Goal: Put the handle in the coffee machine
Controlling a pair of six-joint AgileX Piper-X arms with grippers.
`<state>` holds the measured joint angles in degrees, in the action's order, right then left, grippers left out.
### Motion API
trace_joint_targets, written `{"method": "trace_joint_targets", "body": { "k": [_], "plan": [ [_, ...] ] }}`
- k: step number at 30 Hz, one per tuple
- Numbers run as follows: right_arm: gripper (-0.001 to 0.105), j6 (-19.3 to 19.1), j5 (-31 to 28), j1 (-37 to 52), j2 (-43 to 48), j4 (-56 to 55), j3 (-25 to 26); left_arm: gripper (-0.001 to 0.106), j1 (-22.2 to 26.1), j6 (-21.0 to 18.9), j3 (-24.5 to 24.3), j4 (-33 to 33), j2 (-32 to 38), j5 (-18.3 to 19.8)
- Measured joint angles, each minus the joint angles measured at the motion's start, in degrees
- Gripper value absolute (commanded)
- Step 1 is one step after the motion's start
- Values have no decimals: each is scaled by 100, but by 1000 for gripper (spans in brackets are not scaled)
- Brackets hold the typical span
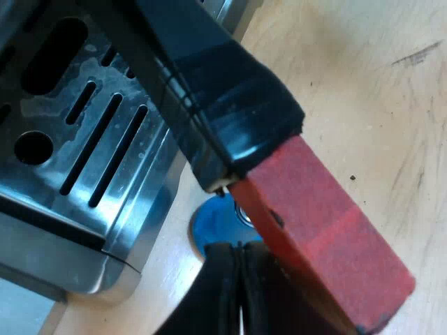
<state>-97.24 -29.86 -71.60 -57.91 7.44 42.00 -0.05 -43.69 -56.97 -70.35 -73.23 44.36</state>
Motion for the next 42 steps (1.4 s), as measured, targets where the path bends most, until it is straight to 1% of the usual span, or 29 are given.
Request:
{"method": "trace_joint_targets", "body": {
  "k": [7,11,13,15,17,23,24,25,26,29,35,42],
  "plan": [
    [69,0,0,0,0,-3,0,0,0,36,0,3,140,-93],
    [69,0,0,0,0,-3,0,0,-103,34,0,-8,138,-114],
    [69,0,0,0,0,-3,0,0,-421,34,0,-5,155,-179],
    [69,-28,0,0,0,-3,0,0,-600,34,0,16,179,-238],
    [69,-84,0,0,0,-3,0,0,-716,34,0,37,206,-278],
    [69,-85,0,0,0,-22,0,0,-957,34,0,-15,288,-442],
    [69,-85,0,0,0,-35,0,0,-1240,34,0,-1,372,-744],
    [69,-73,0,0,0,-83,0,0,-1376,-1,0,49,379,-881],
    [69,175,15,0,44,-394,0,0,-1449,-82,0,111,379,-929],
    [69,445,40,0,265,-983,0,0,-1617,-159,10,188,379,-957],
    [69,512,24,0,741,-1474,-5,0,-1875,-180,10,348,379,-1148],
    [69,512,14,0,902,-1663,-5,0,-2096,-250,-1,482,379,-1246]
  ]
}}
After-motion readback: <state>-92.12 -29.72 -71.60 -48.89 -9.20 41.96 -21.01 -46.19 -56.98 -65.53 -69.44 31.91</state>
